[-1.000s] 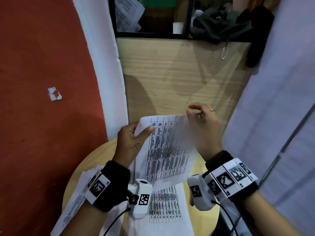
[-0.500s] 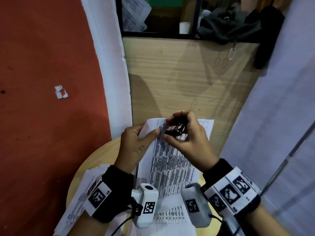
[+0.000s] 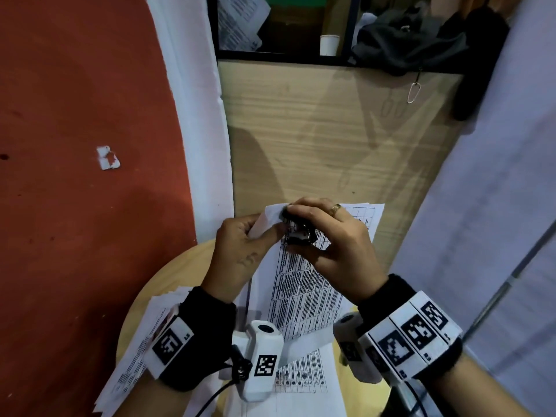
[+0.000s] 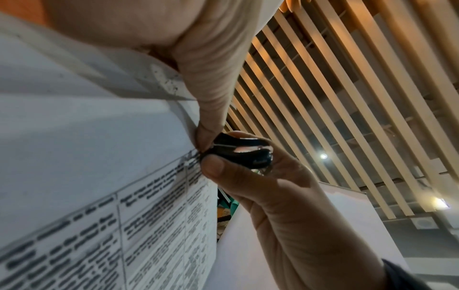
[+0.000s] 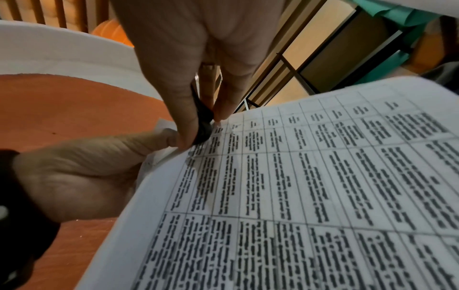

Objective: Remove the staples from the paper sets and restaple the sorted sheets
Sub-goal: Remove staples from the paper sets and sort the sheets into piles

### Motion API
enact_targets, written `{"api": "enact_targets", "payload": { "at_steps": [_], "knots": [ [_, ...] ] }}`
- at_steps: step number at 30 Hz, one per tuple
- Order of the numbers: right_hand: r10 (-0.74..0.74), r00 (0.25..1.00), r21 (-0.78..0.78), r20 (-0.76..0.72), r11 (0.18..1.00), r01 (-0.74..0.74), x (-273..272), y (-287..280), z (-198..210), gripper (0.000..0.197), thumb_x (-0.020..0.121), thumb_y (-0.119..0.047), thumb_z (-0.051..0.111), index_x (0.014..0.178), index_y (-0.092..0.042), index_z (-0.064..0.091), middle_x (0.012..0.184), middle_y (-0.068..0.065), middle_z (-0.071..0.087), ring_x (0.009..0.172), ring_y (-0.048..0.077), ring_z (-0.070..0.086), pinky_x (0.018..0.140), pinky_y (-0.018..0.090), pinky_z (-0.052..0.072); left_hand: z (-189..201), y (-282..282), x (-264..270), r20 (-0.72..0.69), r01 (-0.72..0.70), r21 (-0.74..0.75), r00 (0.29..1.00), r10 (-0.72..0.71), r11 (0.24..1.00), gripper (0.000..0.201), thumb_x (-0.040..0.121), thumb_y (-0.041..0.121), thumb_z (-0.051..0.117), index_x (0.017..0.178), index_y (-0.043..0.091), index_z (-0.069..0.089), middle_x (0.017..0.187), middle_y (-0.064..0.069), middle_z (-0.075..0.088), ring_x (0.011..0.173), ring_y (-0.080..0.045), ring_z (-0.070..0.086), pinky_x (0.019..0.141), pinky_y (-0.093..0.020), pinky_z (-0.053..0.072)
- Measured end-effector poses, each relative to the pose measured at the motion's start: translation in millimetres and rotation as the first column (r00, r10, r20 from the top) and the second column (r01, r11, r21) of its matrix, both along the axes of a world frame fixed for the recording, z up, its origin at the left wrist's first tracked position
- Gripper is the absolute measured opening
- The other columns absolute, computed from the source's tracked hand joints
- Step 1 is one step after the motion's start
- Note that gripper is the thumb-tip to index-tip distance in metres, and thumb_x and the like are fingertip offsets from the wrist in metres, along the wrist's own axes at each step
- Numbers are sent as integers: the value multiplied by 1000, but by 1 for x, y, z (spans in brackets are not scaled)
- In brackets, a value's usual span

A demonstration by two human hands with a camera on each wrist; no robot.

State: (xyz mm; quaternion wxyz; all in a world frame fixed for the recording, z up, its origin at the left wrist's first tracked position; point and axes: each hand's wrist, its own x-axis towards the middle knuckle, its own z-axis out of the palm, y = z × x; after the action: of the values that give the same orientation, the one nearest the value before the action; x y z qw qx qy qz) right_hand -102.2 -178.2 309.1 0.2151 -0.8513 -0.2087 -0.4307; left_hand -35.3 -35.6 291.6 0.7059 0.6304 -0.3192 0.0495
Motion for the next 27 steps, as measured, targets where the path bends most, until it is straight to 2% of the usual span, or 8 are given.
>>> {"api": "enact_targets", "payload": {
  "at_steps": [4, 8, 13, 18, 20, 22, 24, 27],
  "knots": [
    [1, 1000, -9, 23, 1000, -1, 2, -1, 1, 38, 73, -11, 75, 108, -1, 66, 109, 10, 65, 99, 27, 62, 86, 34, 48, 2, 1, -1, 13, -19, 10, 1000, 19, 1000, 21, 70, 34, 68, 89, 25, 73, 90, -4, 74, 82, -11, 65, 77, -31, 53],
    [-2, 1000, -12, 31, 1000, 2, 2, -1, 1, 35, 72, -11, 75, 106, -2, 67, 106, 10, 66, 97, 26, 62, 84, 34, 48, 1, 1, 1, 45, -45, 27, 998, 43, 999, 25, 74, 36, 73, 89, 16, 75, 93, -18, 73, 83, -18, 64, 80, -46, 54],
    [-3, 1000, -19, 28, 1000, 3, 2, -1, 1, 34, 74, -13, 74, 106, -3, 68, 106, 9, 66, 97, 26, 63, 82, 37, 49, 0, 0, 3, 104, -84, 36, 991, 80, 996, 37, 69, 49, 68, 93, 21, 73, 91, -15, 73, 85, -26, 69, 78, -49, 54],
    [-8, 1000, -29, 26, 1000, 9, 3, -1, 1, 32, 75, -13, 73, 105, -3, 67, 106, 9, 66, 97, 26, 62, 82, 36, 49, 0, 1, 4, 117, -99, 39, 989, 94, 994, 34, 70, 50, 68, 82, 19, 72, 70, -4, 65, 68, -10, 53, 64, -43, 51],
    [-6, 1000, -29, 25, 1000, 6, 4, -2, 2, 32, 75, -11, 74, 105, -3, 67, 105, 9, 66, 97, 26, 62, 83, 34, 48, 1, 1, 4, 106, -93, 43, 990, 88, 995, 27, 73, 45, 72, 72, 18, 72, 63, 12, 57, 65, -3, 48, 58, -29, 43],
    [1, 1000, -30, 30, 1000, 0, 4, -3, 2, 30, 74, -10, 74, 103, -3, 68, 104, 9, 66, 96, 27, 63, 83, 33, 48, 3, 2, 2, 103, -63, 46, 993, 58, 997, 12, 77, 36, 73, 71, 26, 72, 58, 22, 54, 61, 5, 45, 57, -18, 39],
    [7, 999, -29, 36, 1000, -6, 4, -3, 2, 29, 74, -11, 75, 101, -3, 68, 102, 9, 66, 94, 26, 63, 82, 32, 48, 4, 3, 1, 97, -27, 34, 995, 23, 999, 9, 77, 32, 69, 72, 25, 71, 58, 23, 53, 59, 8, 44, 56, -13, 37],
    [21, 998, -8, 56, 1000, -20, 2, -3, 4, 26, 74, -11, 75, 98, -3, 69, 98, 7, 67, 89, 25, 63, 79, 30, 48, 2, 4, 5, 95, 7, 21, 995, -9, 1000, 37, 75, 41, 72, 79, 4, 71, 72, 7, 52, 69, -6, 45, 63, -24, 37]
  ]
}}
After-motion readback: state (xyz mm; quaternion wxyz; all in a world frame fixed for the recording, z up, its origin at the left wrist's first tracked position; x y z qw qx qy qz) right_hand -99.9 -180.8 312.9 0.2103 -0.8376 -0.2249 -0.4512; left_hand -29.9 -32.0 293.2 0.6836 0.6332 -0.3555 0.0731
